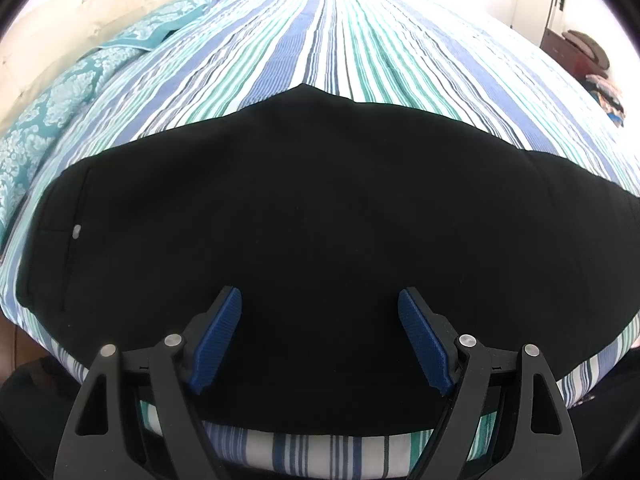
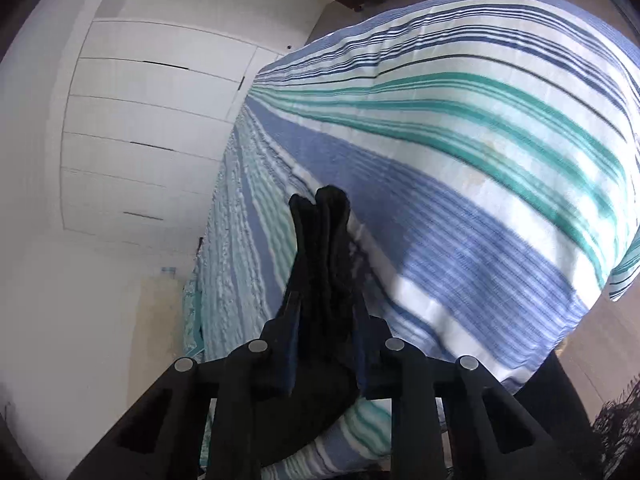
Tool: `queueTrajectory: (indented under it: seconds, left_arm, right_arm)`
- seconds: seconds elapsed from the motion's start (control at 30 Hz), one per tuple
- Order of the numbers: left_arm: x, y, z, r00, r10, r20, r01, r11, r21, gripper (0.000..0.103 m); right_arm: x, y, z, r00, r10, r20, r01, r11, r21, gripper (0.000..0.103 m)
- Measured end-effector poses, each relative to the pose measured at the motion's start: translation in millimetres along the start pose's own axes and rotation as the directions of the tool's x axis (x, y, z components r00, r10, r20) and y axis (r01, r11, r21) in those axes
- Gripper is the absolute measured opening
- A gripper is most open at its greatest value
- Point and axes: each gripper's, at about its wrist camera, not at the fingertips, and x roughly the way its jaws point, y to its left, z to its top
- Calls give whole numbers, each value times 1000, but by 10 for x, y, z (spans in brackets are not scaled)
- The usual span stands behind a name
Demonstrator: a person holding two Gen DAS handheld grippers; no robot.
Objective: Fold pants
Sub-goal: 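Grasp the end of the black trousers with the right tool and lift it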
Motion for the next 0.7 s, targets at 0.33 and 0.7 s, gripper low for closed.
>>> queueTrajectory:
  seconds: [0.33,0.7]
  left_arm:
    - [-13,79,28,999,-34,2,34,999,-32,82]
    - [-78,354,-8,994,-105,18,106,993,-53,82]
  right_arm:
    - [1102,1196,-1222,951,132,-279,-177,974,-143,23]
    - [2700,2231,-2804,842,124,-524,-247,954,-172,22]
